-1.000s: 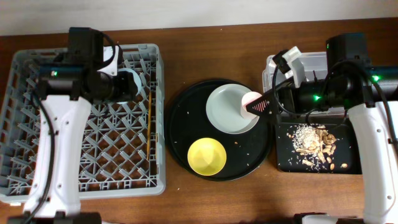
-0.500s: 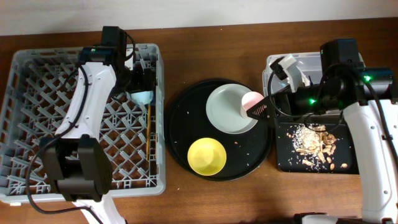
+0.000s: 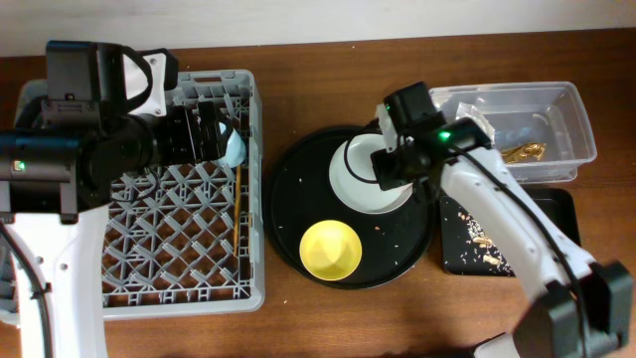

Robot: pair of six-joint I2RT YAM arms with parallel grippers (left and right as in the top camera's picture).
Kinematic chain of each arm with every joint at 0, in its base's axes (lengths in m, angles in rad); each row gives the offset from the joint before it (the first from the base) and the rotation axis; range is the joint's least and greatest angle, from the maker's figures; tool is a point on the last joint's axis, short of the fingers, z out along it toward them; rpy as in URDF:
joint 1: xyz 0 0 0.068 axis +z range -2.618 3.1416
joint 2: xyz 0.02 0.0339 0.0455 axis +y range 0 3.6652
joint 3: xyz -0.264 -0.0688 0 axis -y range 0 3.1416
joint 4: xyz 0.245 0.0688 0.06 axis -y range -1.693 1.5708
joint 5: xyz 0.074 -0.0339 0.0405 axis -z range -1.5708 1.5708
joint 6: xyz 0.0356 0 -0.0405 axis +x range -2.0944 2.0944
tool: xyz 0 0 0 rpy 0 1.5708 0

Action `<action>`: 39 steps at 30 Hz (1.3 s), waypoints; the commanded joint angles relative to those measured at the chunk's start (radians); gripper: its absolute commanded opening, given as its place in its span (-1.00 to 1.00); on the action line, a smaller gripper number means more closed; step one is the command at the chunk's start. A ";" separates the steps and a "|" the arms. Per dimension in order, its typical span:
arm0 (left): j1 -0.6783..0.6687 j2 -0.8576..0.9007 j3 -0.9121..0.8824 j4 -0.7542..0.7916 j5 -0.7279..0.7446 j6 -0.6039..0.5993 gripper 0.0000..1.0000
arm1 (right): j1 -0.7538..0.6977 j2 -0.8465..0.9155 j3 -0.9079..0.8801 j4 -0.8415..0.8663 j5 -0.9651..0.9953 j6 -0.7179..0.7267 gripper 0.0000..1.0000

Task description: Sort waste into correct bins and load items into the dishwasher rack

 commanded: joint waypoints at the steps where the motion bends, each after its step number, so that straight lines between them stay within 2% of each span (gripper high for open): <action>1: -0.001 -0.008 0.009 -0.002 0.001 0.006 0.99 | 0.006 0.094 -0.019 0.022 0.082 0.023 -0.21; 3: -0.001 -0.008 0.009 -0.002 0.001 0.006 0.99 | 0.006 0.149 -0.019 0.044 0.082 0.023 -0.29; 4: -0.001 -0.008 0.009 -0.002 0.001 0.006 0.99 | 0.006 0.165 -0.019 0.055 0.082 0.023 -0.46; 6: -0.001 -0.008 0.009 -0.002 0.001 0.006 0.99 | 0.006 0.170 -0.019 0.070 0.082 0.023 -0.53; 7: -0.001 -0.008 0.009 -0.002 0.001 0.006 0.99 | 0.006 0.170 -0.019 0.072 0.087 0.023 -0.77; 8: -0.001 -0.008 0.009 -0.002 0.001 0.006 0.99 | 0.006 0.170 -0.019 0.068 0.087 0.023 -0.92; 11: -0.001 -0.008 0.009 -0.002 0.001 0.006 0.99 | 0.006 0.158 0.024 0.001 0.085 0.023 -0.92; 13: -0.001 -0.008 0.009 -0.002 0.001 0.006 0.99 | 0.006 0.094 0.164 -0.145 0.014 0.023 -0.92; 16: -0.001 -0.008 0.009 -0.002 0.001 0.006 0.99 | 0.005 -0.101 0.316 -0.201 -0.307 -0.054 -0.92; 19: -0.001 -0.008 0.009 0.025 0.001 0.006 0.99 | 0.005 -0.277 0.323 -0.205 -0.609 -0.133 -0.92; 21: -0.001 -0.008 0.009 0.039 0.004 0.006 0.99 | 0.005 -0.302 0.323 -0.220 -0.774 -0.264 -0.92; 23: -0.001 -0.013 0.009 0.034 0.024 0.006 0.99 | 0.005 -0.300 0.323 -0.231 -0.854 -0.340 -0.92; 24: -0.002 -0.016 0.009 0.032 0.195 0.083 0.99 | -0.018 -0.300 0.323 -0.218 -0.921 -0.346 -0.92; 25: -0.002 -0.014 0.009 0.019 0.582 0.304 0.99 | -0.072 -0.300 0.323 -0.204 -0.999 -0.350 -0.92; 26: -0.002 -0.014 0.009 -0.002 0.761 0.375 0.99 | -0.117 -0.300 0.323 -0.203 -1.088 -0.380 -0.92; 28: -0.008 -0.014 0.008 -0.016 0.952 0.415 0.99 | -0.245 -0.289 0.323 -0.197 -1.478 -0.465 -0.92; 29: -0.036 -0.014 0.008 -0.016 1.021 0.456 0.99 | -0.263 -0.279 0.323 -0.198 -1.491 -0.465 -0.92; 32: -0.108 -0.013 0.008 -0.004 1.003 0.509 0.99 | -0.254 -0.276 0.323 -0.199 -1.528 -0.446 -0.92; 37: -0.151 -0.003 0.008 0.021 0.988 0.508 0.99 | -0.144 -0.297 0.325 -0.183 -1.528 -0.446 -0.92; 39: -0.151 -0.002 0.008 0.021 0.988 0.508 0.99 | -0.144 -0.319 0.326 -0.172 -1.528 -0.445 -0.92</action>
